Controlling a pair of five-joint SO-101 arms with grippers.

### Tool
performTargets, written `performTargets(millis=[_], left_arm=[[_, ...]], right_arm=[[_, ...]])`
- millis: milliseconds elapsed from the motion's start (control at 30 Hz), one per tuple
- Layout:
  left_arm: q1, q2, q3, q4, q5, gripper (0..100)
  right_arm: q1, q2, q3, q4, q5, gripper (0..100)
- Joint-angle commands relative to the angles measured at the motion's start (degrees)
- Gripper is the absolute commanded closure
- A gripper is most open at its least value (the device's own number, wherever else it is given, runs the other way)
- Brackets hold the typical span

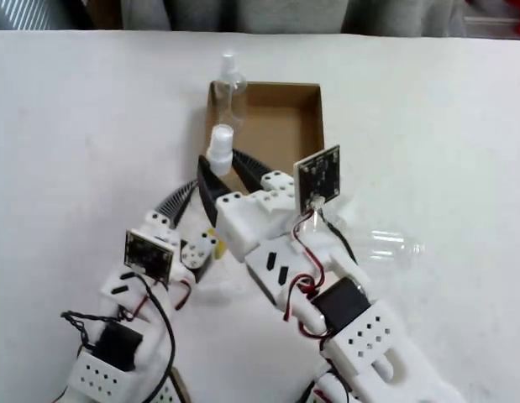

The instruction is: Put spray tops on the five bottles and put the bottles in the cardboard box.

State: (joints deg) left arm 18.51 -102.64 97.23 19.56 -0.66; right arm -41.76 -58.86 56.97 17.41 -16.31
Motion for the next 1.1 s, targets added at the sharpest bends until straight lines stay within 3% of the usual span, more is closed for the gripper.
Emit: performTargets(millis=[0,467,800,967,1067], left_arm=[[0.1,-1.3,-0.3,-1.0,0.5,83],[0.0,-1.3,-0.3,-1.0,0.5,84],[0.0,-1.3,-0.3,-1.0,0.5,84],[0.0,-1.3,-0.3,-0.9,0.5,84],[0.0,-1.3,-0.3,-0.9,0.5,84]], right_arm=[[-2.6,-1.3,0.1,-1.2,-0.4,91.2],[-3.3,-10.6,7.3,-1.1,0.0,91.2],[-3.3,-10.7,6.2,0.1,0.1,90.8],[-6.2,-10.0,3.0,4.2,4.8,90.4],[-6.1,-6.6,0.3,6.5,4.8,85.8]])
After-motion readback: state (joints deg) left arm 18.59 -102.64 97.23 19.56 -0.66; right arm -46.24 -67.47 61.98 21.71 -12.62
